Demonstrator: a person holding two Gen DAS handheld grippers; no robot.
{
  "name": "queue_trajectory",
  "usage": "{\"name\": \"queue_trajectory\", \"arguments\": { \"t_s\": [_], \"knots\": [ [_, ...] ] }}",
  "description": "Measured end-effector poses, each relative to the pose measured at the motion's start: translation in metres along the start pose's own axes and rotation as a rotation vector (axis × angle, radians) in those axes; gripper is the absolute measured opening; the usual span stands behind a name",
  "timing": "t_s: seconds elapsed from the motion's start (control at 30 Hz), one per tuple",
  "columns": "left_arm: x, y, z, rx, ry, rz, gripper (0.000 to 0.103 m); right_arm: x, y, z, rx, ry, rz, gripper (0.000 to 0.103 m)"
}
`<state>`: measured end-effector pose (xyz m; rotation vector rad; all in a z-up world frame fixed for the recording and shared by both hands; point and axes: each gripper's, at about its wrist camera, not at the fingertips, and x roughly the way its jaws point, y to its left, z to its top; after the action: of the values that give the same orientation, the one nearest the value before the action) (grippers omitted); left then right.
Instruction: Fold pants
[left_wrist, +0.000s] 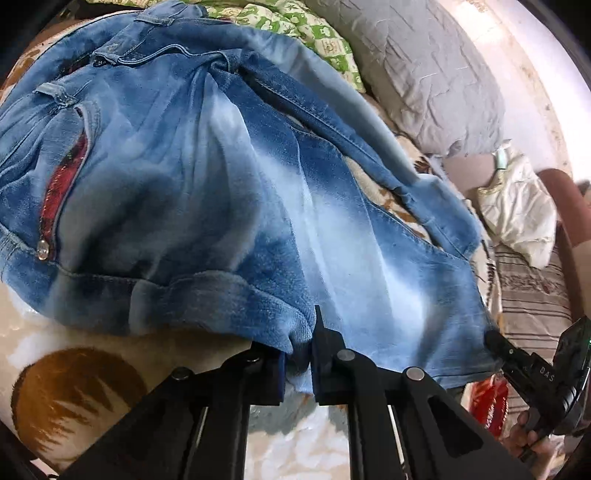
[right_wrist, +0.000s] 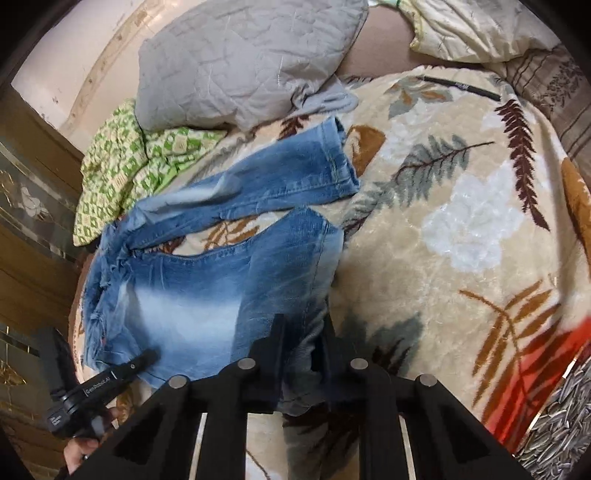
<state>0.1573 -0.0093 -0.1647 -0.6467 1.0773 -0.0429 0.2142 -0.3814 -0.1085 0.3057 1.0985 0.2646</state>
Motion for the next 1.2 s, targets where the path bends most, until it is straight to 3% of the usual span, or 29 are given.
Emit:
{"name": "queue_trajectory", "arguments": {
  "t_s": [0.2, 0.4, 0.53, 0.63, 0.7, 0.73, 0.8, 0.83, 0.87, 0.93, 1.07, 1.2],
  "knots": [
    [-0.036, -0.014, -0.016, 0.058, -0.034, -0.119, 0.009, -0.042, 0.007, -0.009, -0.04, -0.08, 0.005, 0.017],
    [-0.041, -0.018, -0.036, 0.075, -0.001, -0.154, 0.009, -0.097, -0.011, -0.032, -0.021, -0.166, -0.052, 0.017],
    [-0.003, -0.005, -0.05, 0.046, 0.074, -0.096, 0.009, -0.076, -0.034, -0.042, 0.016, -0.092, -0.131, 0.017],
    [-0.002, -0.006, -0.056, 0.099, 0.045, -0.074, 0.009, -0.051, -0.039, -0.048, -0.001, -0.038, -0.193, 0.017],
    [-0.005, -0.009, -0.053, 0.099, 0.058, -0.072, 0.01, -0.049, -0.039, -0.048, 0.001, -0.049, -0.211, 0.018],
    [-0.007, -0.008, -0.051, 0.083, 0.062, -0.074, 0.014, -0.051, -0.039, -0.047, 0.013, -0.056, -0.204, 0.02],
    [-0.015, -0.011, -0.047, 0.051, 0.059, -0.078, 0.049, -0.059, -0.039, -0.044, 0.029, -0.069, -0.205, 0.027],
    [-0.023, -0.013, -0.047, 0.04, 0.044, -0.091, 0.091, -0.064, -0.036, -0.043, 0.018, -0.081, -0.222, 0.042],
    [-0.032, -0.014, -0.049, 0.029, 0.017, -0.089, 0.103, -0.069, -0.032, -0.042, 0.003, -0.093, -0.232, 0.068],
    [-0.054, -0.016, -0.049, 0.034, -0.036, -0.094, 0.103, -0.086, -0.02, -0.04, -0.026, -0.143, -0.256, 0.082],
    [-0.09, -0.007, -0.046, 0.043, -0.084, -0.135, 0.103, -0.11, 0.008, -0.028, -0.091, -0.203, -0.281, 0.082],
    [-0.116, 0.036, -0.029, -0.066, -0.168, -0.127, 0.103, -0.11, 0.057, -0.007, -0.176, -0.236, -0.168, 0.083]
  ]
}}
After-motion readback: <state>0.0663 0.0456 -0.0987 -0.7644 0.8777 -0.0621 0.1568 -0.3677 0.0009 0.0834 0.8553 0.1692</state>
